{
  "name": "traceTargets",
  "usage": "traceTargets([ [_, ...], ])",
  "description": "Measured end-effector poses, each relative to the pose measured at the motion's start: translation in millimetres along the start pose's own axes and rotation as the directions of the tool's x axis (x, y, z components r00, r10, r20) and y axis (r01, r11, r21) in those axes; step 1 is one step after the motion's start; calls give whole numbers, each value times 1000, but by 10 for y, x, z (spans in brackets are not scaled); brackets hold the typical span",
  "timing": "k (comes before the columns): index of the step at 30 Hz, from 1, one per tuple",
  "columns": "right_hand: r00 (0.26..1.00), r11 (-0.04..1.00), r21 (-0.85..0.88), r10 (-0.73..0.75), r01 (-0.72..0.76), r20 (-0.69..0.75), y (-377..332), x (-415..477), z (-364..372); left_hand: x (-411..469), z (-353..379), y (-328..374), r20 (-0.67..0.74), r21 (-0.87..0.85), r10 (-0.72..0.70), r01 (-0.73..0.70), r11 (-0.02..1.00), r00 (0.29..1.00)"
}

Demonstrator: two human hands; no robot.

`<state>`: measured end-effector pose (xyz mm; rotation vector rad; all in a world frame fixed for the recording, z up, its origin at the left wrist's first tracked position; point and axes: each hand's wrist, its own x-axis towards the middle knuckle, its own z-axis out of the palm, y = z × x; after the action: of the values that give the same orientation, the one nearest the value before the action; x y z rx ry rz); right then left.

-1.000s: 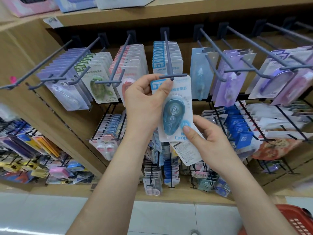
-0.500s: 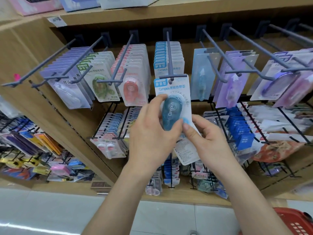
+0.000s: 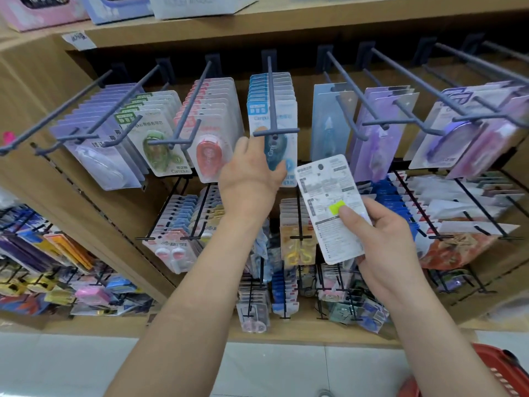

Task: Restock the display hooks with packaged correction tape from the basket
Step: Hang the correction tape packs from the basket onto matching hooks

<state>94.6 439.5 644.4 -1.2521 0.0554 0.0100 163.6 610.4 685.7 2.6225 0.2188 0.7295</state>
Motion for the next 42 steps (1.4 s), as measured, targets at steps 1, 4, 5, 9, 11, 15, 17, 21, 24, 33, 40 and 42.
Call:
traceTargets([
  [1,1000,1000,28,8,-9,12,7,-8,10,22,8,-7,26,8,-17,17,1000,1000],
  [4,991,981,151,113,-122,68,-29,-35,74,-78,-13,-71,-8,-226,1,-2,974,1000],
  [5,983,967,184,163,-177,89,-39,-39,90,-156,-28,-102,-17,-390,-11,3,921,1000],
  [9,931,920,194,301,-341,209,-23,0,109,-422,-196,-132,434,-878,89,398,266,896],
  [11,879,890,166,362,-425,310,-5,-5,114,-465,-217,-161,501,-865,244,475,159,830],
  [15,842,850,234,356,-472,405,82,-15,99,-466,-150,-202,425,-885,55,402,235,904],
  [17,848,863,217,347,-456,400,86,1,45,-477,-140,-237,398,-877,-37,392,277,917],
  [21,897,972,-89,235,-218,374,-24,14,-4,-509,-190,-249,354,-865,-112,370,340,929],
  [24,941,930,-368,104,23,322,-2,32,32,-548,-252,-174,319,-890,-119,340,305,940],
  [33,948,854,-465,-96,235,303,24,95,230,-399,-520,36,2,-923,-92,38,383,996],
  [40,948,829,-485,-154,278,280,41,146,296,-261,-455,60,-6,-923,-141,49,382,990],
  [42,949,821,-500,-150,276,278,54,149,288,-240,-438,56,35,-935,-137,81,344,990],
])
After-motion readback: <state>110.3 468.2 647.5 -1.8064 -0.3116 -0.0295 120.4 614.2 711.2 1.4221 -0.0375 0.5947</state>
